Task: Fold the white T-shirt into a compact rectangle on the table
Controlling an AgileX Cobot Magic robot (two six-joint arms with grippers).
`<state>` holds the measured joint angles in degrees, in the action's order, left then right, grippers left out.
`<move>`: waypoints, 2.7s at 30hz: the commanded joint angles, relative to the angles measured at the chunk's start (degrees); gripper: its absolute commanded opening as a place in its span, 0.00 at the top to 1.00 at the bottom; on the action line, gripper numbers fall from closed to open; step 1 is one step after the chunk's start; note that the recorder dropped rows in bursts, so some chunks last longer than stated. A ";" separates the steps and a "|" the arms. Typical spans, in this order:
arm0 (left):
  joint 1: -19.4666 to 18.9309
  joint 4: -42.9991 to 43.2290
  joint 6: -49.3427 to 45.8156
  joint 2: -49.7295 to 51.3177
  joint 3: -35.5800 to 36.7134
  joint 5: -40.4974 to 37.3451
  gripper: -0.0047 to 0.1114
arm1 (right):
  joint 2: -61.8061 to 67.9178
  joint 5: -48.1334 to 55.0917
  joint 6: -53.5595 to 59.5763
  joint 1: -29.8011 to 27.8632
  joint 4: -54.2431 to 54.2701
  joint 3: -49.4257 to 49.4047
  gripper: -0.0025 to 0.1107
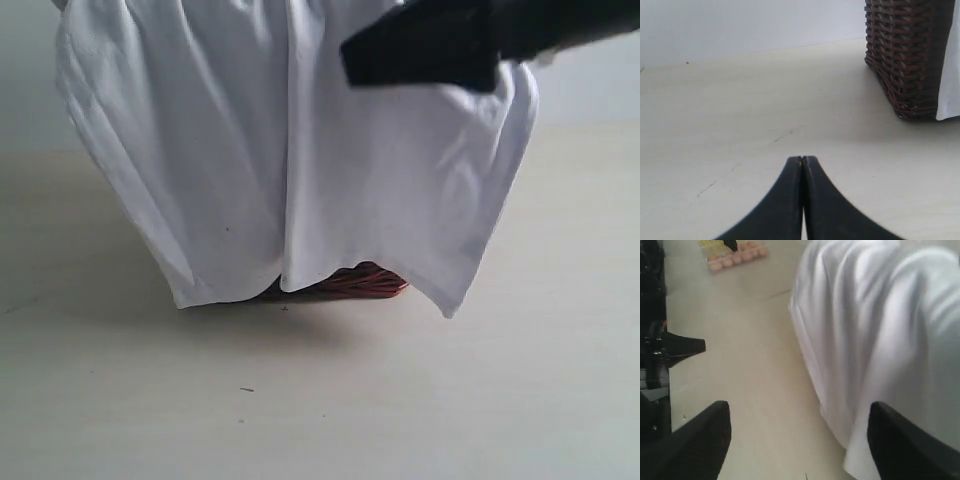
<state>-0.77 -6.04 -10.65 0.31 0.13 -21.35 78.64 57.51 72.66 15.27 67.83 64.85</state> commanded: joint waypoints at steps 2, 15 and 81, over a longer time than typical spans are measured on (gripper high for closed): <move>0.18 -0.40 -0.09 -0.31 -0.13 0.59 0.96 | 8.81 -18.29 0.64 8.48 0.99 -3.10 0.34; 0.18 -0.40 -0.09 -0.31 -0.13 0.59 0.96 | 21.15 -49.14 0.64 16.72 16.15 -2.48 0.61; 0.18 -0.40 -0.09 -0.31 -0.13 0.59 0.96 | -9.98 -34.86 33.59 3.65 32.12 53.35 0.98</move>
<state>-0.77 -6.04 -10.65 0.31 0.13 -21.35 69.10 22.41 105.96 19.19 99.27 116.58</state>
